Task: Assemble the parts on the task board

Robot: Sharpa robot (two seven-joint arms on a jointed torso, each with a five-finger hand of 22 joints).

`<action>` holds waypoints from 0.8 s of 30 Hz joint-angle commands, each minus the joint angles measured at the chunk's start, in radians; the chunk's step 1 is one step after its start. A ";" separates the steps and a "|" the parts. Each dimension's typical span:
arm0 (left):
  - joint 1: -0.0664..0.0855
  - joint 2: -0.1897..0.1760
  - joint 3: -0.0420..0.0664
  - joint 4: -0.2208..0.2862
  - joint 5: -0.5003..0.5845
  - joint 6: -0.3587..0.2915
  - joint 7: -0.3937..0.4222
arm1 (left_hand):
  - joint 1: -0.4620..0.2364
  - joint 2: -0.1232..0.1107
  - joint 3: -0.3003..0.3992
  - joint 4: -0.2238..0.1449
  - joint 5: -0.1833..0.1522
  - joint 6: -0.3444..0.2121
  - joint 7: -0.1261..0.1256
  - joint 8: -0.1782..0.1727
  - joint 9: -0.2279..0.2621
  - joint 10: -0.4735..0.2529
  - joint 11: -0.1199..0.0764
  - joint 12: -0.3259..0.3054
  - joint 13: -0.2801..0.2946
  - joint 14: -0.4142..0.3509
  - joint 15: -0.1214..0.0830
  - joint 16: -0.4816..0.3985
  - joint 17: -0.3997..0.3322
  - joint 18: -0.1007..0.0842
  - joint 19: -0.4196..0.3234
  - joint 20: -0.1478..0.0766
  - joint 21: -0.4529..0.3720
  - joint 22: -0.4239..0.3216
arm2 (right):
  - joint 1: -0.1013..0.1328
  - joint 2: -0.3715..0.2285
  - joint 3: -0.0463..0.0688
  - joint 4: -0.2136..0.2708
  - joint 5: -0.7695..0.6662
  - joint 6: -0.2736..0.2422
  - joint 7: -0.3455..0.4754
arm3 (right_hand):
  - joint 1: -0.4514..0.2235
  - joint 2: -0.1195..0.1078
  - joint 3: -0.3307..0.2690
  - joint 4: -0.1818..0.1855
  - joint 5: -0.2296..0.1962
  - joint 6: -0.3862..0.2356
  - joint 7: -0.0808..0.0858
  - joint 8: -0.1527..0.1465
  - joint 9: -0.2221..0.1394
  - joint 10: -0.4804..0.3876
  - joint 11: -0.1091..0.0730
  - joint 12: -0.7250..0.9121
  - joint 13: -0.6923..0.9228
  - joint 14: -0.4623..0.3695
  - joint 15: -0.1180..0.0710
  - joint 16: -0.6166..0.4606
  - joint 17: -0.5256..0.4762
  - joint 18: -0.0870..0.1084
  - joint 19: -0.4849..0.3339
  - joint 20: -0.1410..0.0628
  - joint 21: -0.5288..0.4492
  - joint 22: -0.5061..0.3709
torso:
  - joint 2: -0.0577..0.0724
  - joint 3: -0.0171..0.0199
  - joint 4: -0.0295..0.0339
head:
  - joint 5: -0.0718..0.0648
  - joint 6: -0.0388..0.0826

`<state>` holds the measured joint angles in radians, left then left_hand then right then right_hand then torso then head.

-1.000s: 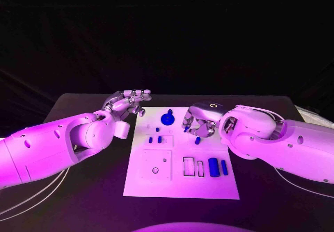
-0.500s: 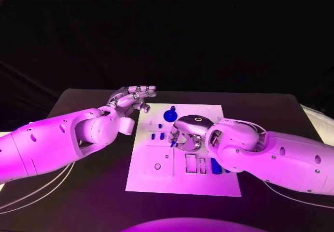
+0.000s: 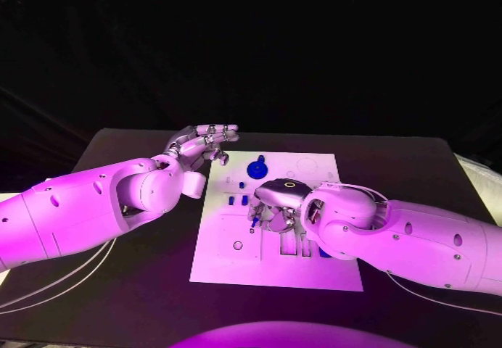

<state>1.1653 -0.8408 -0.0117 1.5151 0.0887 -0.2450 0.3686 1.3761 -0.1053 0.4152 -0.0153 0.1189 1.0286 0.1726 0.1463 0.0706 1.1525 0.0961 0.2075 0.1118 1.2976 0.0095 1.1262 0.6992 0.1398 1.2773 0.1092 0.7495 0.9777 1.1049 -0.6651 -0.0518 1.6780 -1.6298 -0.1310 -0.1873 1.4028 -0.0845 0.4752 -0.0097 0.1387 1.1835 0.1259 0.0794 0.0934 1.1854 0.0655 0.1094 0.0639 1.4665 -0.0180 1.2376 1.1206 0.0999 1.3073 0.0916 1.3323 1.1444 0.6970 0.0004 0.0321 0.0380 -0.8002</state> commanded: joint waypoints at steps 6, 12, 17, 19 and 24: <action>0.000 0.002 0.001 0.003 0.005 0.018 0.005 | 0.003 0.004 -0.002 -0.005 0.004 -0.006 0.001 0.003 -0.001 -0.008 -0.001 0.003 0.002 -0.007 0.001 0.005 0.000 0.020 -0.007 0.000 -0.005 -0.002 | -0.006 0.012 -0.001 -0.013 -0.046 0.040 0.004 | -0.001 0.007 0.009 0.000 -0.002 -0.002 0.006 0.002 0.002 0.001 0.007 -0.006 0.001 0.032 0.007 0.004 0.000 -0.007 0.006 0.003 0.002 0.000 | 0.000 0.0000 0.0003 | 0.002 -0.005; 0.000 0.002 0.001 0.003 0.005 0.018 0.004 | 0.002 0.004 -0.003 -0.005 0.004 -0.007 0.001 0.004 -0.001 -0.009 0.000 0.004 0.002 -0.008 0.001 0.004 -0.003 0.020 -0.007 0.001 -0.008 -0.004 | -0.009 0.019 -0.002 -0.016 -0.053 0.047 0.001 | -0.001 0.007 0.008 0.000 -0.002 -0.002 0.006 0.002 0.002 0.001 0.007 -0.006 0.001 0.032 0.008 0.004 0.000 -0.007 0.006 0.003 0.002 0.000 | 0.000 0.0001 -0.0004 | 0.005 -0.007; 0.000 0.001 0.001 0.004 0.005 0.019 0.002 | 0.002 0.004 -0.003 -0.005 0.004 -0.007 0.001 0.004 -0.001 -0.009 0.000 0.004 0.002 -0.008 0.001 0.004 -0.003 0.020 -0.007 0.001 -0.008 -0.004 | -0.011 0.023 -0.003 -0.021 -0.060 0.059 -0.007 | -0.001 0.007 0.008 0.000 -0.002 -0.003 0.006 0.002 0.002 0.001 0.007 -0.006 0.001 0.032 0.008 0.004 0.000 -0.007 0.006 0.003 0.002 0.000 | 0.000 0.0007 0.0002 | 0.006 -0.012; 0.000 0.002 0.001 0.004 0.005 0.019 0.001 | 0.002 0.004 -0.003 -0.005 0.004 -0.007 0.001 0.004 -0.001 -0.009 0.000 0.004 0.002 -0.008 0.001 0.004 -0.003 0.020 -0.007 0.001 -0.008 -0.004 | -0.011 0.025 -0.003 -0.023 -0.064 0.066 -0.011 | -0.002 0.007 0.008 -0.001 -0.002 -0.003 0.007 0.002 0.002 0.001 0.007 -0.006 0.001 0.032 0.008 0.004 0.000 -0.007 0.006 0.003 0.002 0.000 | 0.000 0.0007 0.0000 | 0.006 -0.018; 0.000 0.002 0.001 0.003 0.005 0.020 0.000 | 0.002 0.004 -0.003 -0.005 0.004 -0.007 0.001 0.004 -0.001 -0.009 0.000 0.004 0.002 -0.008 0.001 0.004 -0.003 0.020 -0.007 0.001 -0.008 -0.004 | -0.011 0.032 -0.004 -0.026 -0.072 0.078 -0.017 | -0.002 0.007 0.008 -0.001 -0.002 -0.003 0.007 0.002 0.002 0.001 0.007 -0.007 0.001 0.032 0.008 0.004 -0.001 -0.007 0.006 0.003 0.002 0.000 | 0.000 0.0009 -0.0004 | 0.008 -0.017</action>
<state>1.1653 -0.8409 -0.0116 1.5159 0.0896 -0.2433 0.3661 1.3761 -0.1053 0.4152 -0.0153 0.1189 1.0286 0.1726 0.1463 0.0707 1.1525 0.0961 0.2075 0.1126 1.2976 0.0096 1.1262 0.6971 0.1397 1.2773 0.1092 0.7453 0.9750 1.0951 -0.6356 -0.0547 1.6534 -1.6766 -0.0851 -0.1923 1.4028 -0.0847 0.4776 -0.0124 0.1335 1.1807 0.1260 0.0745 0.0940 1.1835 0.0675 0.1035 0.0634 1.4665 -0.0180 1.2376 1.1203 0.1000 1.3072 0.0916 1.3323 1.1444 0.6968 0.0005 0.0321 0.0451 -0.8168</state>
